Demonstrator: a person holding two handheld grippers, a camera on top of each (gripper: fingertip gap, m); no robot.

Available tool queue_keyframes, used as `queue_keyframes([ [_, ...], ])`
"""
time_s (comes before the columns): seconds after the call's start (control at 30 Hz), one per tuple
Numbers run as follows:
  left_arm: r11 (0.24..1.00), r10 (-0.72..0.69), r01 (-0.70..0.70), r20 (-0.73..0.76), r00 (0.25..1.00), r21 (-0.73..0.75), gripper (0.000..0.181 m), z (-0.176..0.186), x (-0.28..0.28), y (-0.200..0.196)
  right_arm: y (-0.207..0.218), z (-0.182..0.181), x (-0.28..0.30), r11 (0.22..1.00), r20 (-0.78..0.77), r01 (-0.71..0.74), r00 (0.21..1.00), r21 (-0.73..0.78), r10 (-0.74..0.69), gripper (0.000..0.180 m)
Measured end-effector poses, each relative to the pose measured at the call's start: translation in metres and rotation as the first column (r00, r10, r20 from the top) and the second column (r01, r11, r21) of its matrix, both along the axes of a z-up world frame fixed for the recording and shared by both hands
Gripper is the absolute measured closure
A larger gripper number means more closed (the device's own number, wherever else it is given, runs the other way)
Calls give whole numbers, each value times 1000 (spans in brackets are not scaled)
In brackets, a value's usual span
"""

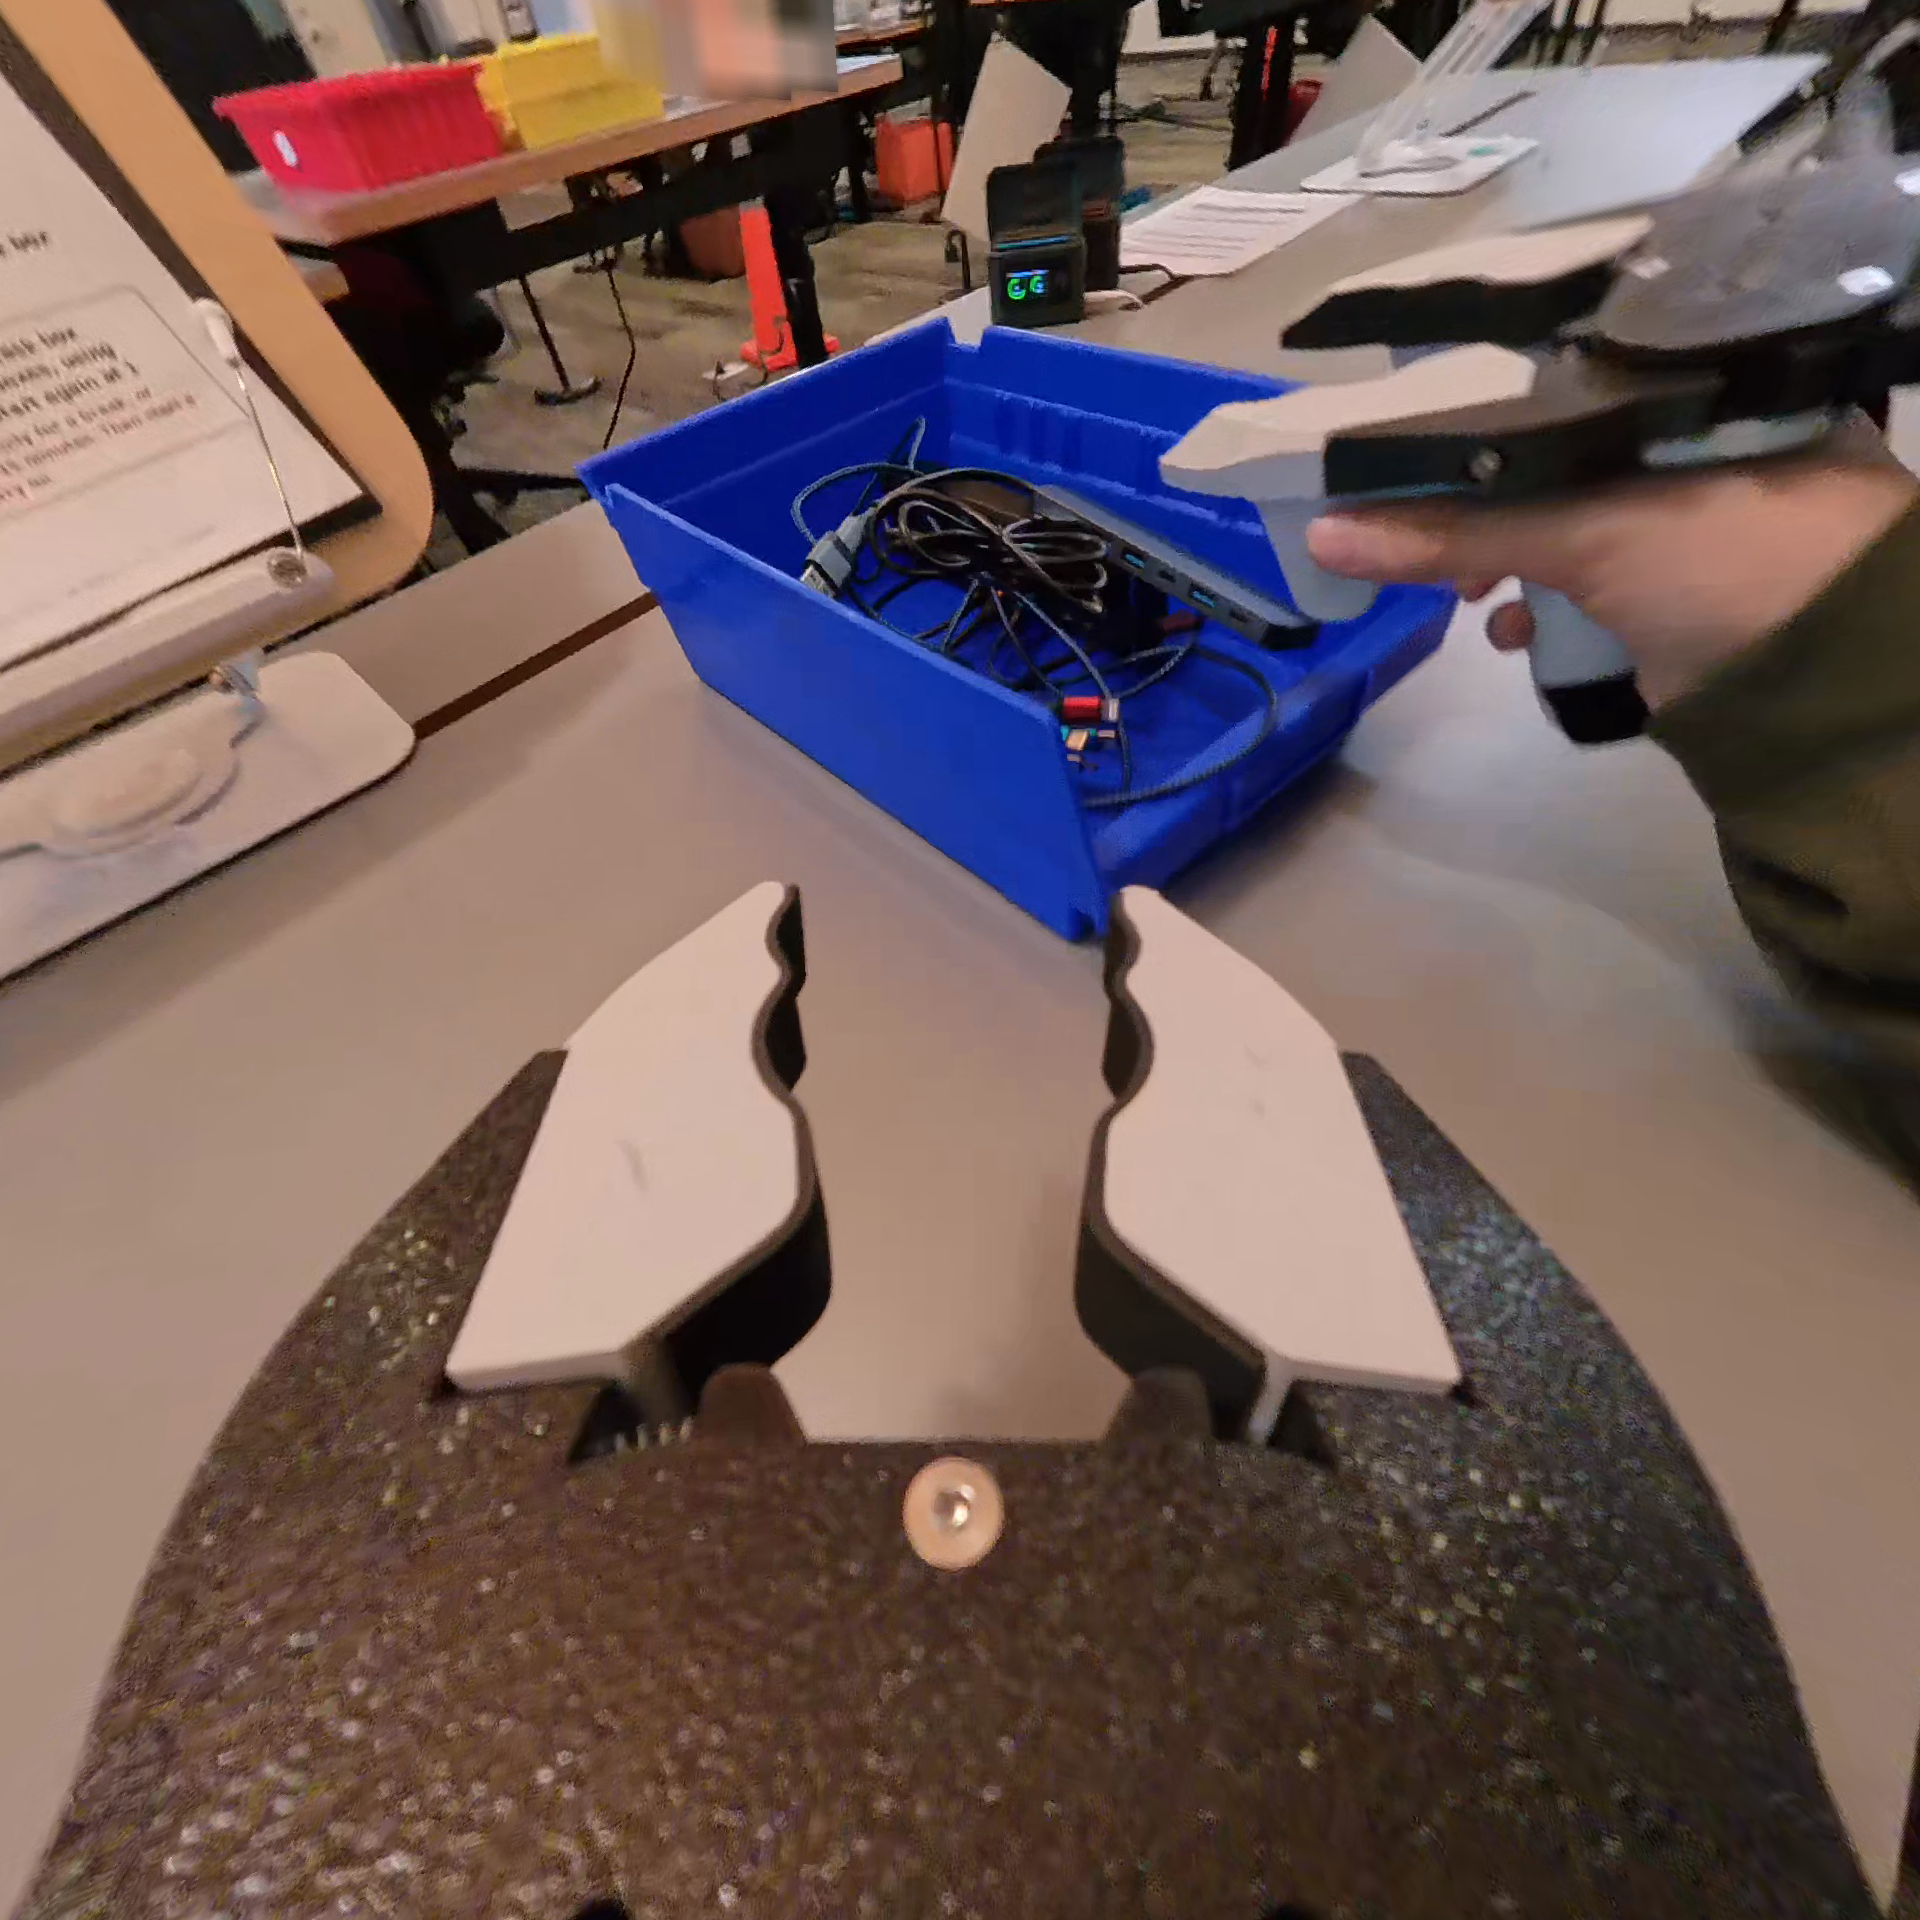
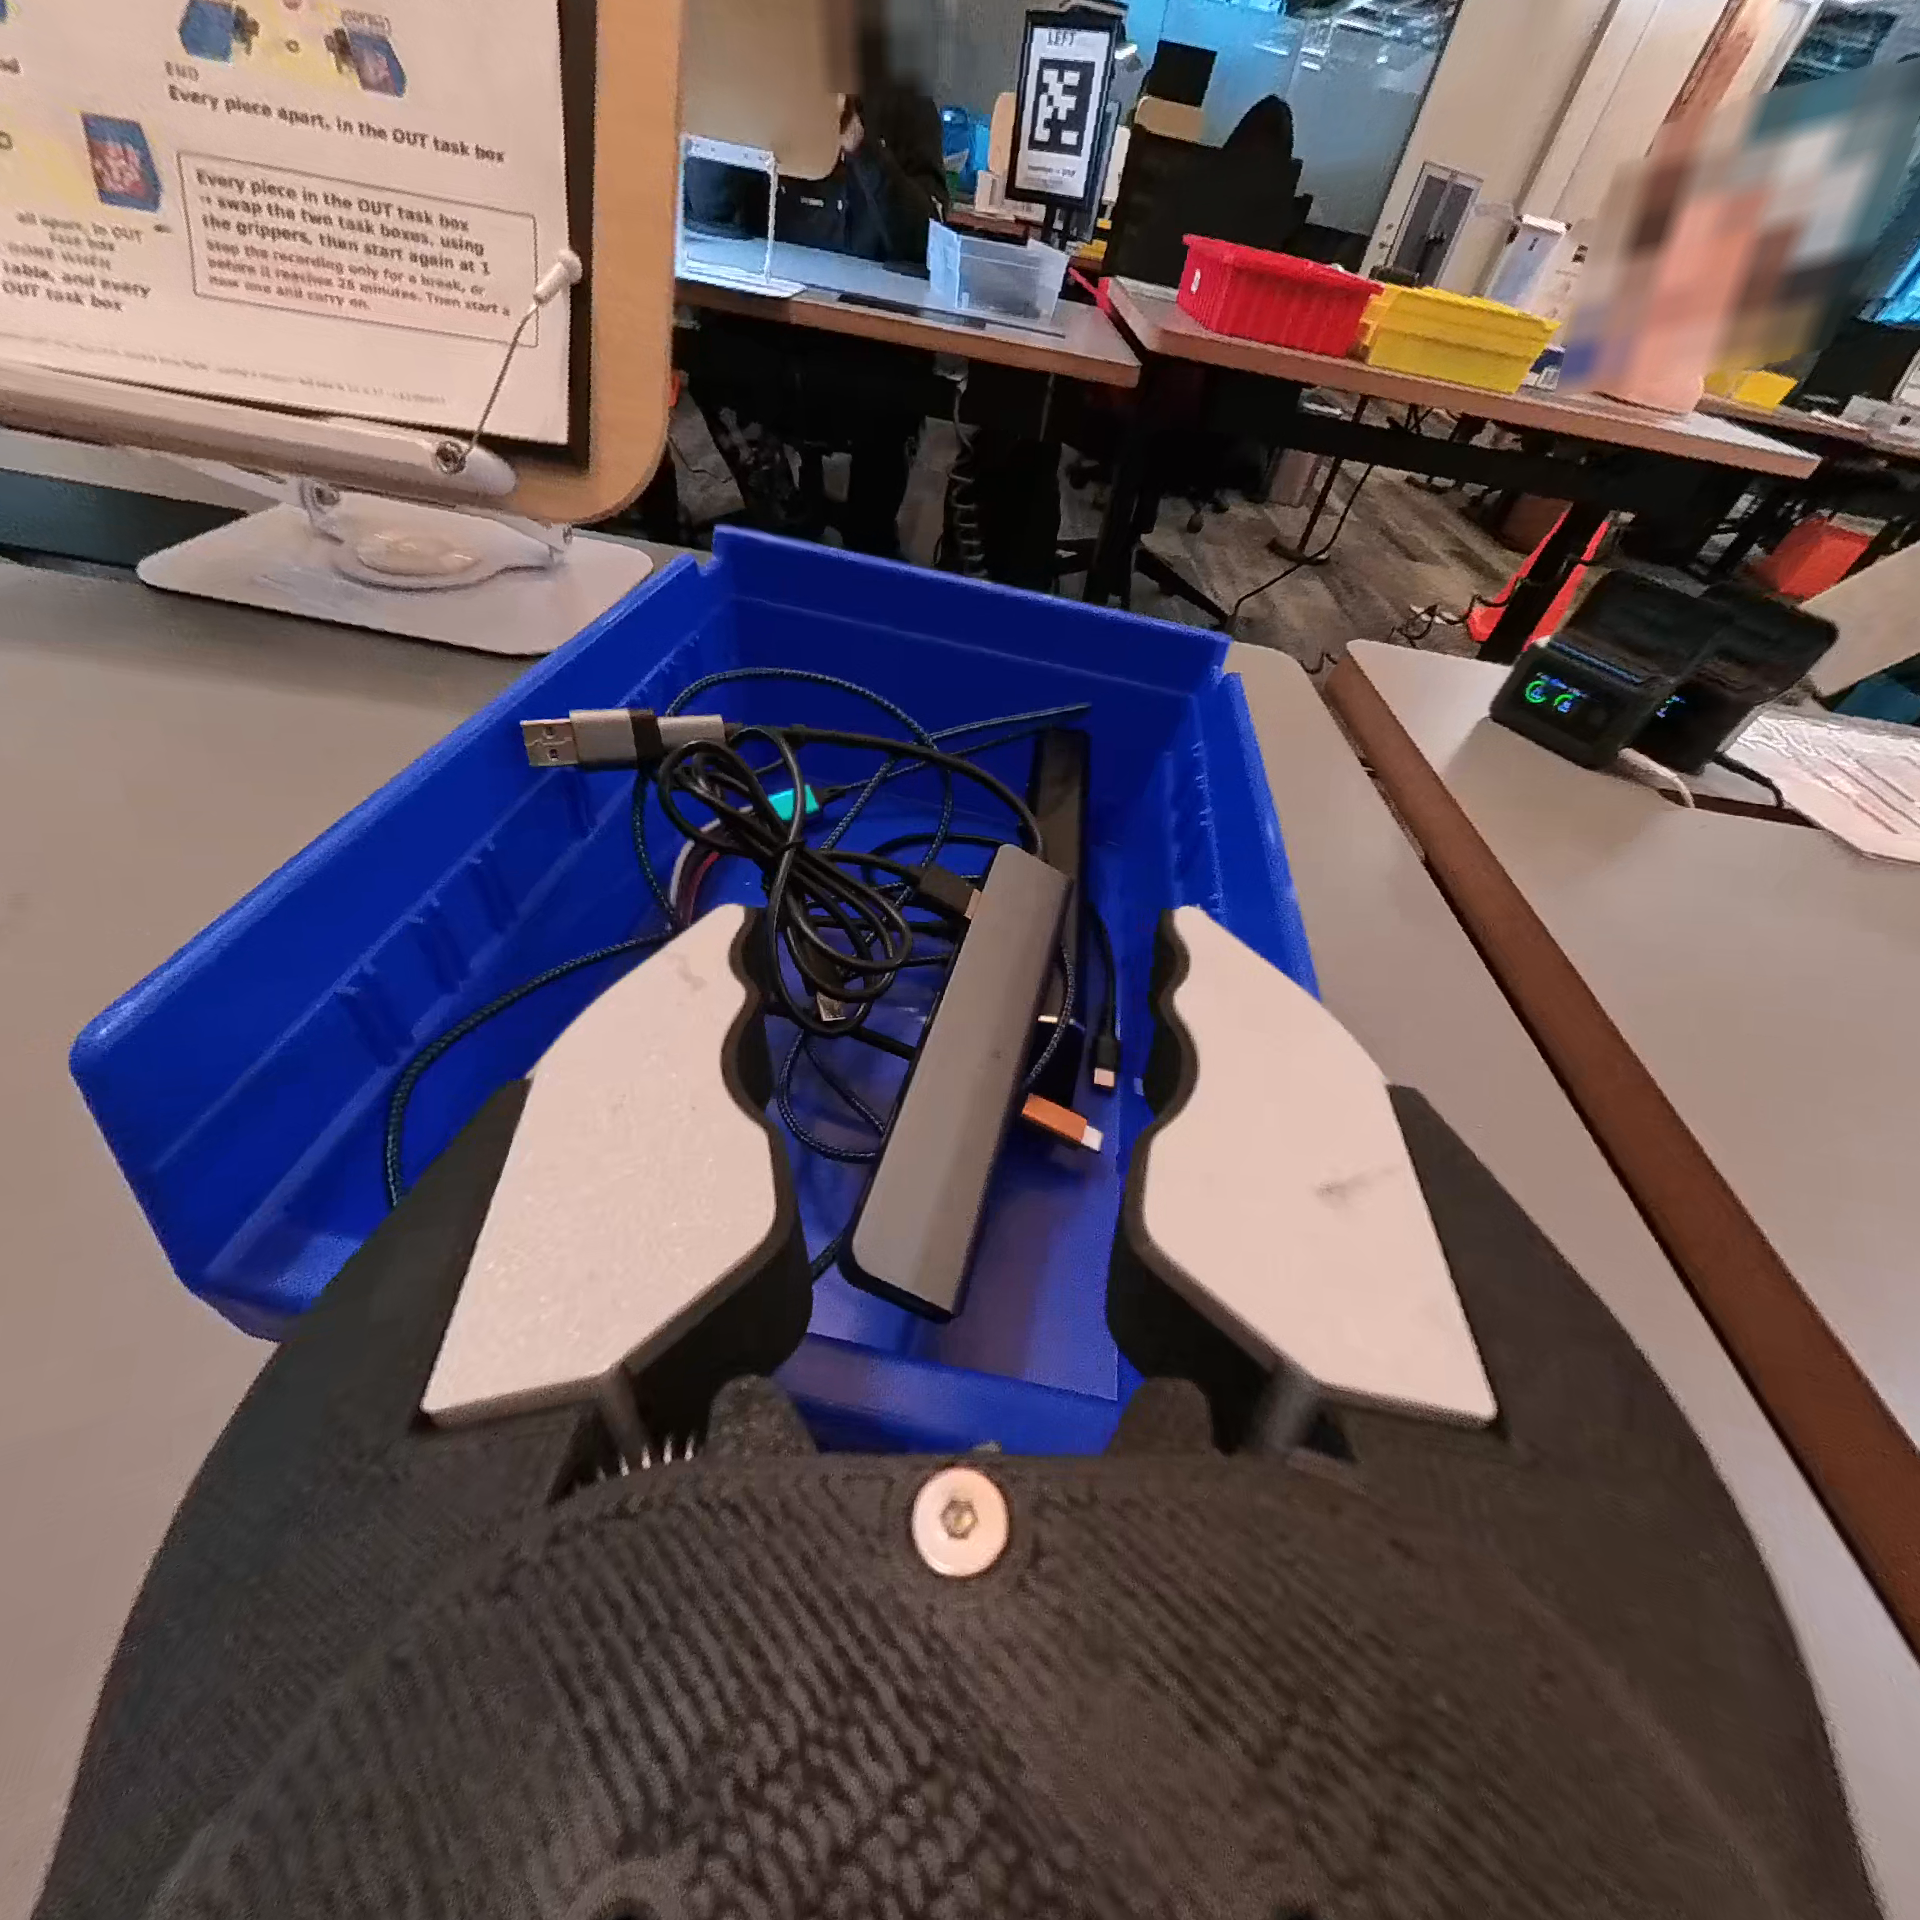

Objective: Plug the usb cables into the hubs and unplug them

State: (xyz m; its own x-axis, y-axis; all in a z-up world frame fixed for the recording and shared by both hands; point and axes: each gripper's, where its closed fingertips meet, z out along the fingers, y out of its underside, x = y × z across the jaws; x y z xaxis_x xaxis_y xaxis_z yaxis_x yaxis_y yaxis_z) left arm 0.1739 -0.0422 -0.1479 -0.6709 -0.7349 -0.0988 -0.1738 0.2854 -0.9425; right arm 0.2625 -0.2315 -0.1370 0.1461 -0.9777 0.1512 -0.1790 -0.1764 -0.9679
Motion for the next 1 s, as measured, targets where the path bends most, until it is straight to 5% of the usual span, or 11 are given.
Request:
queue_keyframes([
  [0.23,992,57,-75,-176,983,-99,116,-2,34,-51,-8,3,-2,1000,-5,11,1000,-12,-11,107],
  [0.43,977,209,-196,-209,955,80,115,-29,77,-66,-6,6,-3,1000,-5,-6,1000,-26,6,103],
  [0.6,952,246,-199,-195,950,231,139,-53,103,-74,-17,17,-6,999,23,16,1000,-39,-15,98],
  [0.8,934,324,-291,-151,934,207,170,-52,132,-42,-30,31,-14,1000,49,7,999,-20,-6,96],
  [1.0,956,217,-170,-188,958,241,173,-53,106,20,-27,48,-21,999,91,-41,995,9,40,94],
])
